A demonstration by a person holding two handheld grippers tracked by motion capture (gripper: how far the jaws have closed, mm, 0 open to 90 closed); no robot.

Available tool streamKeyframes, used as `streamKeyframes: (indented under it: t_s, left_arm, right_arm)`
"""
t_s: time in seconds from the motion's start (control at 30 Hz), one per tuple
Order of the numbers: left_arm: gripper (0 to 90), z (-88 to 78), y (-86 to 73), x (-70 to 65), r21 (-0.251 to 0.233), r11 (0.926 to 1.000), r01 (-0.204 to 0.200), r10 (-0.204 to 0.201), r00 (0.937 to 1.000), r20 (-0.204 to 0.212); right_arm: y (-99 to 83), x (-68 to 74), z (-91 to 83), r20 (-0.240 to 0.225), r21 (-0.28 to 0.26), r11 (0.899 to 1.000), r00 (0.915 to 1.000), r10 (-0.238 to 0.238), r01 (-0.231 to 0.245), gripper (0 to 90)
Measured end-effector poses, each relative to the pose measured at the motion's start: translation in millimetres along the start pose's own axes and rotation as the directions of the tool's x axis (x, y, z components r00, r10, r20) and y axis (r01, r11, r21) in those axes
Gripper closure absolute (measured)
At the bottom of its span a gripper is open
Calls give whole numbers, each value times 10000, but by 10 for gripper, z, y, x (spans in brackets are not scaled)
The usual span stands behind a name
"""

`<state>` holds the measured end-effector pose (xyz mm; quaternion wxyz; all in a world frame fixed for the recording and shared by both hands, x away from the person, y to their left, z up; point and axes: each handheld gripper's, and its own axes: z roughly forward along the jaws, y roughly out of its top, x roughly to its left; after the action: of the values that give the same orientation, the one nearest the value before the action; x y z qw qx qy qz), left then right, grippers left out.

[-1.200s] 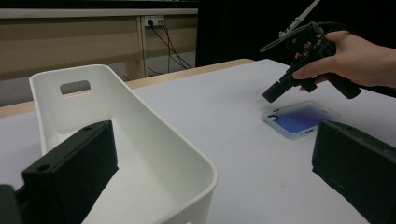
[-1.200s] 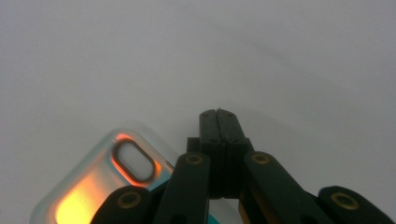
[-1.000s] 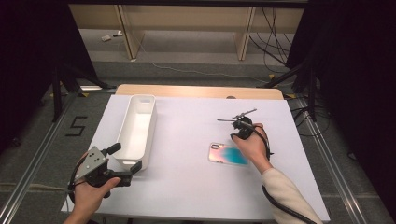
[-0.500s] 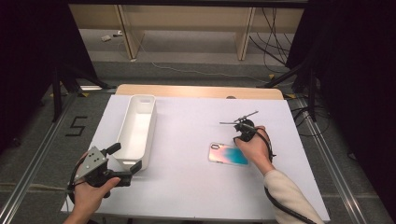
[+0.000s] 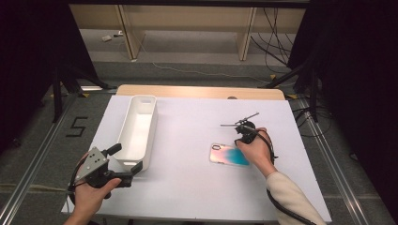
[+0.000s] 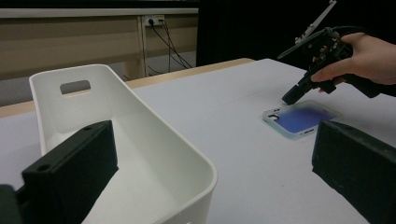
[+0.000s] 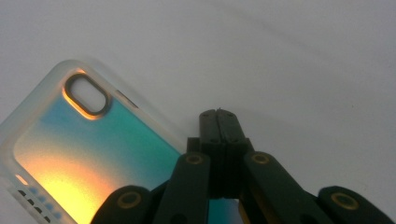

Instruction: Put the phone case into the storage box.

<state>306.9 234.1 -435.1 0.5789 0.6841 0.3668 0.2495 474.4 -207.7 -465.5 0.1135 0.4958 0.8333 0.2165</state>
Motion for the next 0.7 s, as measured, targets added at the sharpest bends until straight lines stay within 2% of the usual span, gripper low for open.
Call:
streamKeyframes:
  t_s: [0.03, 0.17, 0.2, 0.33, 0.37, 0.43, 0.5, 0.53, 0.67, 0.7]
  left_arm:
    - [0, 0, 0, 0, 0, 10000, -9, 9, 10000, -8]
    - [0, 1, 0, 0, 6, 10000, -9, 9, 10000, -4]
    - [0, 1, 0, -1, 9, 10000, -9, 9, 10000, -1]
    - [0, 1, 0, -1, -1, 10000, -1, 1, 10000, -3]
    - [0, 1, 0, -1, 4, 10000, -10, 10, 10000, -5]
    - [0, 2, 0, -2, 4, 10000, -5, 5, 10000, 0]
    - [0, 1, 0, -2, 3, 10000, -9, 9, 10000, -2]
    - [0, 2, 0, -2, -6, 10000, -1, 1, 10000, -1]
    - [0, 1, 0, -1, 1, 10000, -7, 7, 10000, -8]
    - [0, 1, 0, -2, -4, 10000, 1, -1, 10000, -7]
  right_arm:
    - [-7, 21, -1, -11, -16, 9996, 9996, 272, -272, 900]
    - [-8, 13, -2, 87, 61, 9999, 9999, 90, -91, 900]
    - [-11, 31, -1, 121, 135, 9996, 9996, 263, -264, 900]
    - [-18, 43, -25, 50, 268, 9986, 9990, 444, -445, 900]
    - [-20, 22, -22, 82, 150, 9998, 9998, 161, -162, 900]
    - [-24, 25, -26, 161, 203, 9997, 9997, 156, -159, 900]
    - [-34, 18, -37, 15, 90, 10000, 10000, -6, 6, 900]
    - [-35, 33, -37, 98, 97, 9999, 9999, 126, -127, 900]
    - [-42, 46, -53, 109, 304, 9995, 9999, 110, -113, 900]
    - [-51, 62, -53, 91, 240, 9992, 9994, 322, -324, 900]
